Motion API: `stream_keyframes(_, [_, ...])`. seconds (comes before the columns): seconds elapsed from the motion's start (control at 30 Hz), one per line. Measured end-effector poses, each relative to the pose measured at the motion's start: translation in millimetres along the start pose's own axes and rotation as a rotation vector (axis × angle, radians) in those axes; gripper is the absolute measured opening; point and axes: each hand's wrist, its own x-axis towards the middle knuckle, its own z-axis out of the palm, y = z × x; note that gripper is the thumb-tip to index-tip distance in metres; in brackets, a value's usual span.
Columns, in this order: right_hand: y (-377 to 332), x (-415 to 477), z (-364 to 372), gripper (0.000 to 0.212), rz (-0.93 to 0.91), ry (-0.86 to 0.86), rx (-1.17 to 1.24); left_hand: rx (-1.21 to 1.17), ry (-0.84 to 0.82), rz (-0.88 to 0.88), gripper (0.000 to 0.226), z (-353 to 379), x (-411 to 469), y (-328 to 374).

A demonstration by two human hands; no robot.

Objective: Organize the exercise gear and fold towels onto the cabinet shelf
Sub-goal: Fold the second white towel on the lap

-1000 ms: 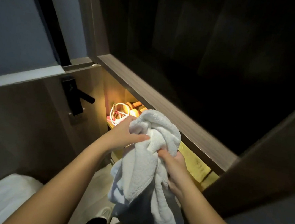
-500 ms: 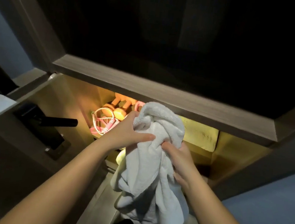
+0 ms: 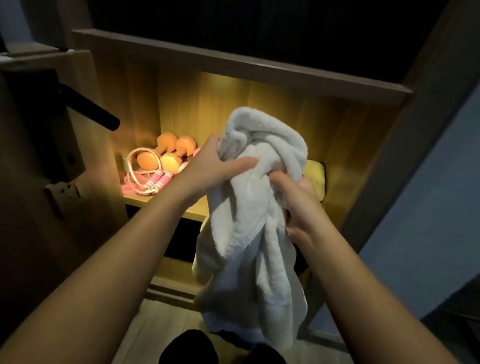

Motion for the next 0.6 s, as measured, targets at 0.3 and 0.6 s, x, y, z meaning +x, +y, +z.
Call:
stream_keyframes(0.3, [-111.8,-117.6,24.6,0.033,-0.137,-0.192,-0.122,0.144,-0.021,0.244,0.053,-30.4,-88.4,144.1])
stream_keyframes(0.6, [42.6,-142.2,-26.8,0.024,0.283,-0.066,-0.054,0.102,-0.170,-0.095,0.077,28.6,-133.6,-16.3])
